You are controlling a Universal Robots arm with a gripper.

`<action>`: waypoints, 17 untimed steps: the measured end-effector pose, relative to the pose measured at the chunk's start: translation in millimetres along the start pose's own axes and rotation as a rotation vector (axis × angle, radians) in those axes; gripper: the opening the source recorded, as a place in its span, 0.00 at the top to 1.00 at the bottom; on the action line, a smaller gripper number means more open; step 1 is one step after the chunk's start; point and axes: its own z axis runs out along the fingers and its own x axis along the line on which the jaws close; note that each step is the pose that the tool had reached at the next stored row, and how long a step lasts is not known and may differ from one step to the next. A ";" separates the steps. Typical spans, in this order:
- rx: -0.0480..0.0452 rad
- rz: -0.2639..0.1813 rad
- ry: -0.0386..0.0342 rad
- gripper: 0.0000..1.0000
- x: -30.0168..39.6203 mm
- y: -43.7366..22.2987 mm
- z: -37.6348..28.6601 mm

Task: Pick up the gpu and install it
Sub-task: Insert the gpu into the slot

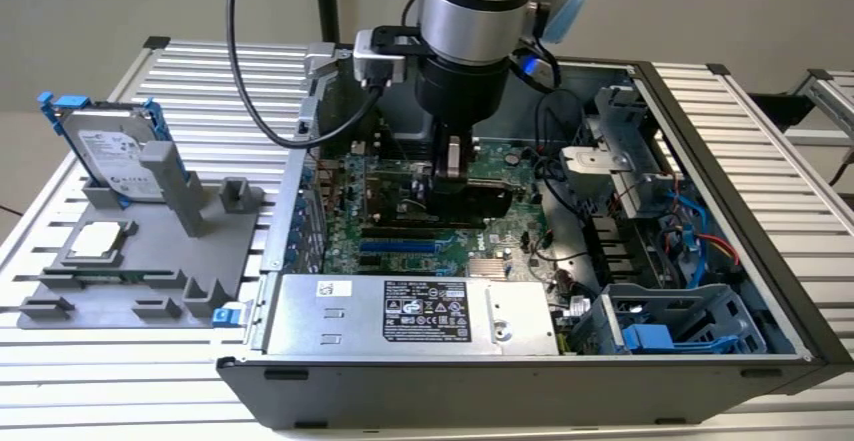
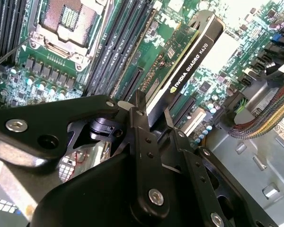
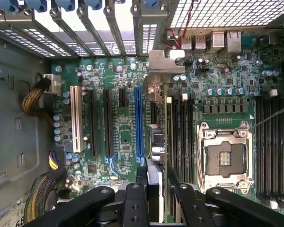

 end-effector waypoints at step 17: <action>0.0000 0.000 0.0000 1.00 12.6 5.1 7.8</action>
